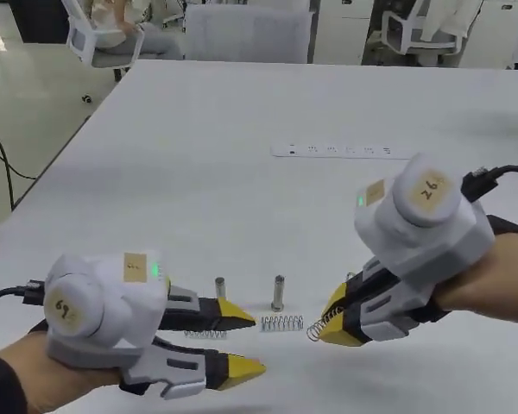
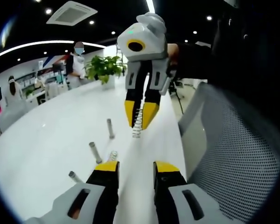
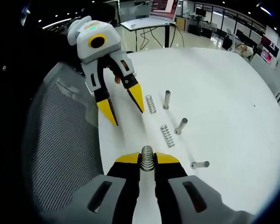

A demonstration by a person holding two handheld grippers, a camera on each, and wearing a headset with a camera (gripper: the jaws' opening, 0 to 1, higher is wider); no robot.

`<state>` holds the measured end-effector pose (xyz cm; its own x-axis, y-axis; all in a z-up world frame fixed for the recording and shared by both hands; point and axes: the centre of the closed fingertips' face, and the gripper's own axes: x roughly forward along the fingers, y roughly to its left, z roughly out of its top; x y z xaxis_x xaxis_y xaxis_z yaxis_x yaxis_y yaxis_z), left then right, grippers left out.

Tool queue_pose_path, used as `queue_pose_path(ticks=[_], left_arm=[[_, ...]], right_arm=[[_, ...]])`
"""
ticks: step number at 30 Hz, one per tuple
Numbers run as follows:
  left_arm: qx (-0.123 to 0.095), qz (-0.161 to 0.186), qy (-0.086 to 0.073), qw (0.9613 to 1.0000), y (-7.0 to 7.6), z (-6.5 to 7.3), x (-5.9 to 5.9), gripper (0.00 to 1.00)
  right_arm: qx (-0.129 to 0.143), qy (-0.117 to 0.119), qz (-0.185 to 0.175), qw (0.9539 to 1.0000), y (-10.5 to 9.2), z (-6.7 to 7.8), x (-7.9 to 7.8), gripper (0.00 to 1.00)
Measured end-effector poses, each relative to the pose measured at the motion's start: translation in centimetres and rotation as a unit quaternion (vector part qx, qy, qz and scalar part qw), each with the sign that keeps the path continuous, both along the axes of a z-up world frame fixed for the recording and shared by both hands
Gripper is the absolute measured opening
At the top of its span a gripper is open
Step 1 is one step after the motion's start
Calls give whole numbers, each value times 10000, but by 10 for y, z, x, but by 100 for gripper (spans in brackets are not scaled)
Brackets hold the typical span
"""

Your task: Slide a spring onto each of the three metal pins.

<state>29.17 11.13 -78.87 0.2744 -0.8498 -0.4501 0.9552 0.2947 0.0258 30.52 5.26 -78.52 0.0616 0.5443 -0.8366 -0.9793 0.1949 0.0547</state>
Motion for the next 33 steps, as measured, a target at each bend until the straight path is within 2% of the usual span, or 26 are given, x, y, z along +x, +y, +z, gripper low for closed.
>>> queue_pose_path(ticks=[9,15,23,33], left_arm=[[-146,438,119,9989,19,-6,1,25],[-248,771,189,9965,35,-10,2,27],[-398,1227,251,9913,53,-12,1,35],[-674,1619,195,9843,60,-2,1,46]], right_arm=[[-296,-169,-82,9994,-20,1,15,8],[-427,-280,-155,9986,-33,8,27,8],[-552,-447,-243,9972,-42,13,43,8],[-826,-612,-330,9942,-50,12,62,8]])
